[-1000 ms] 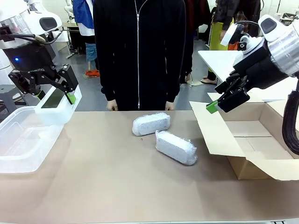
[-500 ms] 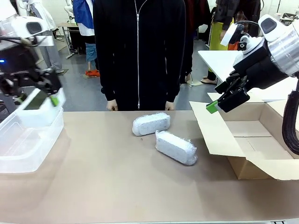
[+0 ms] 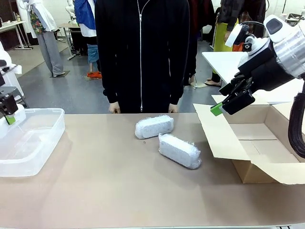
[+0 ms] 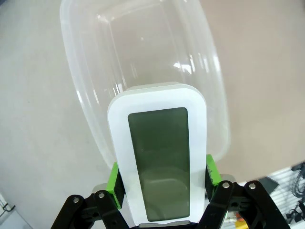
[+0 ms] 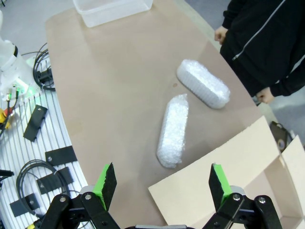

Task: Separate and place wrapped and unwrapped clocks.
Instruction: If the picked Digital clock is wrapped, place it in the Package Box ; if not, place it in the Organizing box.

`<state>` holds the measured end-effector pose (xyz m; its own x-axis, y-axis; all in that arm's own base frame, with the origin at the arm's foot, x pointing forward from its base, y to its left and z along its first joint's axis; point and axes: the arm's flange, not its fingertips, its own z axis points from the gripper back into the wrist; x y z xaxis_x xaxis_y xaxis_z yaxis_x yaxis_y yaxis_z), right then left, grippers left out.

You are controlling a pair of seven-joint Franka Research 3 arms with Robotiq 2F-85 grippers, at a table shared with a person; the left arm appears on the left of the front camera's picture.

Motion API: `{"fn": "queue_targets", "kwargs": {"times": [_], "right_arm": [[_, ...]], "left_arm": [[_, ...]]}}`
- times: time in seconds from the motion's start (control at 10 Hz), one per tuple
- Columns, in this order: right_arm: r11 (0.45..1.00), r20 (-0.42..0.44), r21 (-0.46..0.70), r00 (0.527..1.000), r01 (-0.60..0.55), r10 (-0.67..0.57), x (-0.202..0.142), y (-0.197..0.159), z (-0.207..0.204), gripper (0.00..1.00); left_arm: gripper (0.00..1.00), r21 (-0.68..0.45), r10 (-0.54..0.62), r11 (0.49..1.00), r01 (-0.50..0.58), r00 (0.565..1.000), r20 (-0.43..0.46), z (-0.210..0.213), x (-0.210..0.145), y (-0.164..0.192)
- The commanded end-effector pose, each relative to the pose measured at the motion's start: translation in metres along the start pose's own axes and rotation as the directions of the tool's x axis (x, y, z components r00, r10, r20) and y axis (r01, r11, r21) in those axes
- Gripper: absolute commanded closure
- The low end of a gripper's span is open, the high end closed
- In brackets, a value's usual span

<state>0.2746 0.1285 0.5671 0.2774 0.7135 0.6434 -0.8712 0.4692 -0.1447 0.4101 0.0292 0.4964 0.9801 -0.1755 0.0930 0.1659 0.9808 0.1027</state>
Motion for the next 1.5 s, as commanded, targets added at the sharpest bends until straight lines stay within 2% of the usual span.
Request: {"fn": "queue_targets", "kwargs": {"times": [0.0,0.3,0.5,0.7,0.8,1.4], "right_arm": [[1.0,0.003,0.016,1.0,0.001,-0.001,-0.001,0.0,-0.001,0.0],[1.0,0.003,0.016,1.0,0.001,-0.001,-0.001,0.0,-0.001,0.0],[1.0,0.003,0.016,1.0,0.001,-0.001,-0.001,0.0,-0.001,0.0],[1.0,0.003,0.016,1.0,0.001,-0.001,-0.001,0.0,-0.001,0.0],[1.0,0.003,0.016,1.0,0.001,-0.001,-0.001,0.0,-0.001,0.0],[1.0,0.003,0.016,1.0,0.001,-0.001,-0.001,0.0,-0.001,0.0]], "left_arm": [[0.21,-0.053,0.024,0.998,-0.027,0.998,-0.051,-0.028,0.038,0.021],[0.21,-0.066,0.088,0.993,-0.098,0.985,-0.148,-0.072,0.055,0.022],[0.21,-0.067,0.125,0.988,-0.137,0.979,-0.159,-0.078,0.055,0.021],[0.21,-0.085,0.15,0.983,-0.161,0.981,-0.123,-0.078,0.052,0.025],[0.01,-0.083,0.148,0.984,-0.159,0.98,-0.132,-0.079,0.05,0.027],[0.0,-0.114,0.141,0.981,-0.154,0.983,-0.114,-0.066,0.044,0.024]]}}
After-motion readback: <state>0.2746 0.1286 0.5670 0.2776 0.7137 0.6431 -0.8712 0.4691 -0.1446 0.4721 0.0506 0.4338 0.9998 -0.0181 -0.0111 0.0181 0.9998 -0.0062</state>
